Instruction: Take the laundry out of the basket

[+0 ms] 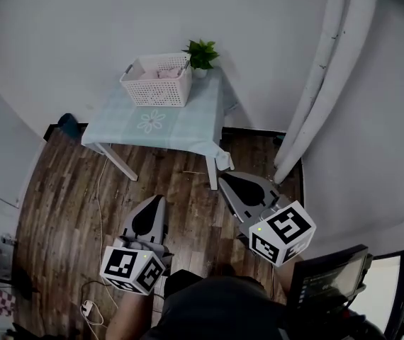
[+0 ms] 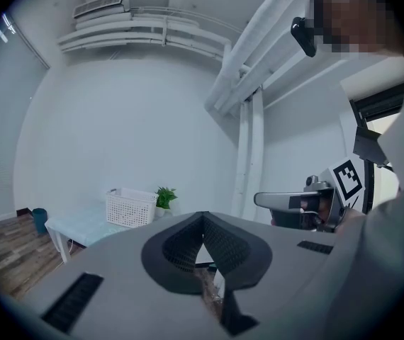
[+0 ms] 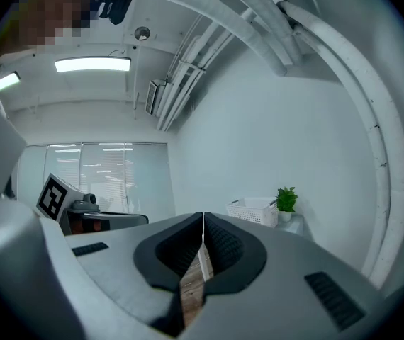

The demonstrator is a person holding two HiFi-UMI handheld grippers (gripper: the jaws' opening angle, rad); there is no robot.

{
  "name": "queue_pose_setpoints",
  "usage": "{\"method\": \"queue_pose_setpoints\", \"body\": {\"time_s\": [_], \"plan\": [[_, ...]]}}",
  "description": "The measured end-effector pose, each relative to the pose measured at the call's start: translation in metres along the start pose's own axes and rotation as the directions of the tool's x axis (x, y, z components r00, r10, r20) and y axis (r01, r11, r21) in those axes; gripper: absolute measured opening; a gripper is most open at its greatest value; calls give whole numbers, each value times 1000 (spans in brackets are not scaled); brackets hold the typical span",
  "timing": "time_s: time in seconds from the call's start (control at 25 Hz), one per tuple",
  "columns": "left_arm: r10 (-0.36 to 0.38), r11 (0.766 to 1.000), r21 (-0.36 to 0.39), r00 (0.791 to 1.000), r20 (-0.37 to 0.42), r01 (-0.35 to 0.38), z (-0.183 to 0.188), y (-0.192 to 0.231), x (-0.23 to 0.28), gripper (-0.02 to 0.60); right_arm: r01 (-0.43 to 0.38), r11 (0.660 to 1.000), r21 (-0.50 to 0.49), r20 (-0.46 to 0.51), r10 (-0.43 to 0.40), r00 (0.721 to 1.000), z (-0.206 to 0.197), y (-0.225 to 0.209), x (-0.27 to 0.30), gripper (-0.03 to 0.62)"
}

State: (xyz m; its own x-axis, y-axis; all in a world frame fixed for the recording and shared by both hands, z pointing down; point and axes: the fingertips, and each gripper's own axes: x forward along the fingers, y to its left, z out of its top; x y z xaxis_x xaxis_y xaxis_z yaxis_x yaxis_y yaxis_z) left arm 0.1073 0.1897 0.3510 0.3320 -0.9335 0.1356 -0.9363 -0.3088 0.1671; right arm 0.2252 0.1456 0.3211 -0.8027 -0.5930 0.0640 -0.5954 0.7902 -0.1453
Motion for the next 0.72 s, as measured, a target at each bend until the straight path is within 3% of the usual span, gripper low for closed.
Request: {"method": "queue_pose_setpoints", "body": {"time_s": [0.28, 0.72], "plan": [[-22, 1000, 6, 1000, 21, 22, 13, 55, 33, 8, 32, 999, 4, -31, -32, 999, -11, -17, 67, 18], [-124, 992, -9, 992, 33, 124, 35, 185, 73, 8, 125, 992, -11, -50, -126, 991, 0, -17, 199, 17]]}}
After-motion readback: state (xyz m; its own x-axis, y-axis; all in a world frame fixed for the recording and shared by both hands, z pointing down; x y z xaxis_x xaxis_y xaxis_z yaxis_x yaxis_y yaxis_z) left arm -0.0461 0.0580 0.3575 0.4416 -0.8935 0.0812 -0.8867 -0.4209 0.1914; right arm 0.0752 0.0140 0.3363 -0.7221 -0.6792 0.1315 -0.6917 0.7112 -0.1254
